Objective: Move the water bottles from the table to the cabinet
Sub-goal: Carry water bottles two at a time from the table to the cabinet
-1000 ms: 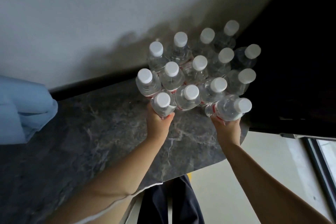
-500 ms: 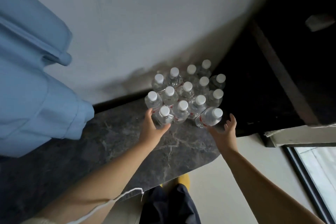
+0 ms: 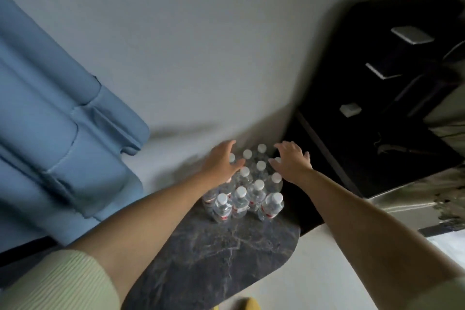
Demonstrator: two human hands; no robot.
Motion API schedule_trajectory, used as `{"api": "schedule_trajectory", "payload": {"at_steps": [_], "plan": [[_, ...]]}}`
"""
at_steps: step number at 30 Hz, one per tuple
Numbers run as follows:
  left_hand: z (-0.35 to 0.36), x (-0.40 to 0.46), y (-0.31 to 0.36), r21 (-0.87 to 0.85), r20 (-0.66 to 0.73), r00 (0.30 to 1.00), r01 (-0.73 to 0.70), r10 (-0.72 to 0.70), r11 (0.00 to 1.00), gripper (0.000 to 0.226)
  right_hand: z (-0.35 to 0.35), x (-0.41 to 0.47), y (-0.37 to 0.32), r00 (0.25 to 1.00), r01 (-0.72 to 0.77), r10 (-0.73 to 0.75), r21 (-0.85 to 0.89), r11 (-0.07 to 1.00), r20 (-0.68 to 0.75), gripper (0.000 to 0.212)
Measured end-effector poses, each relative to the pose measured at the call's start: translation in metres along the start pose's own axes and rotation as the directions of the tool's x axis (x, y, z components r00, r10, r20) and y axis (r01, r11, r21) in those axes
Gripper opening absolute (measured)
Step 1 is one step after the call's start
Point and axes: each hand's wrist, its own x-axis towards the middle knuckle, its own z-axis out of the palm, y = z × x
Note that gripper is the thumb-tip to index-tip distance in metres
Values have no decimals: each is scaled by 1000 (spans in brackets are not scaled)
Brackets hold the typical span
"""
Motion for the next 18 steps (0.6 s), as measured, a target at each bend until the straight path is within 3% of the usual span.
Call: {"api": "schedule_trajectory", "payload": {"at_steps": [3,6,12,18], "plan": [[-31,3,11,242,35,999,-23,15,970,55,-25,10,-33,1000,12,-8,-147,989,23,49],[-56,-4,14,339,20,1000,16,-24,941,54,-37,15,-67,996,84,-74,-229,970,49,45],[-90,-40,-1,327,-112,979,196,-168,925,56,-41,18,-115,934,355,-343,-378,855,102,48],[-89,-101,-15,227,-241,876,469,-418,853,55,-24,12,-151,819,568,-545,-391,725,180,48]]}}
